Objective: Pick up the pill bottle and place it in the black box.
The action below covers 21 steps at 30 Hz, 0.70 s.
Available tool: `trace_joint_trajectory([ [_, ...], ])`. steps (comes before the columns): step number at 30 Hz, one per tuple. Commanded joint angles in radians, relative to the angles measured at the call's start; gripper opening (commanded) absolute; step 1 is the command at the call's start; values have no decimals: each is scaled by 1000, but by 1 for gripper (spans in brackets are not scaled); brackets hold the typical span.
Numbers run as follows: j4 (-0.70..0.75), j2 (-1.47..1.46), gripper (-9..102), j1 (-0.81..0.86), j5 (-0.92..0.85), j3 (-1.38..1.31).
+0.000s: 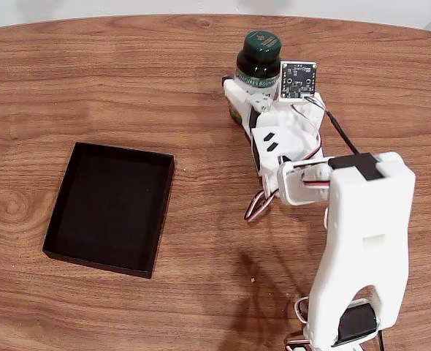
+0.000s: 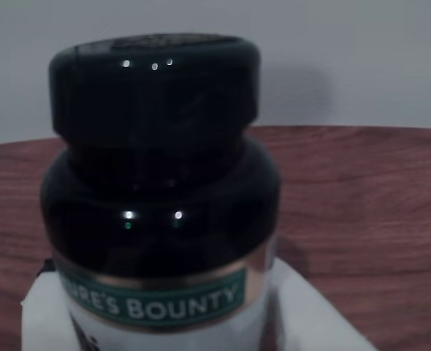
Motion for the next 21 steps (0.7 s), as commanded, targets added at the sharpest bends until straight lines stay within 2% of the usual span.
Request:
trace_joint_trajectory([
  [1, -34, 258, 16, -28, -31, 86],
  [21, 5, 931, 15, -192, -21, 627],
])
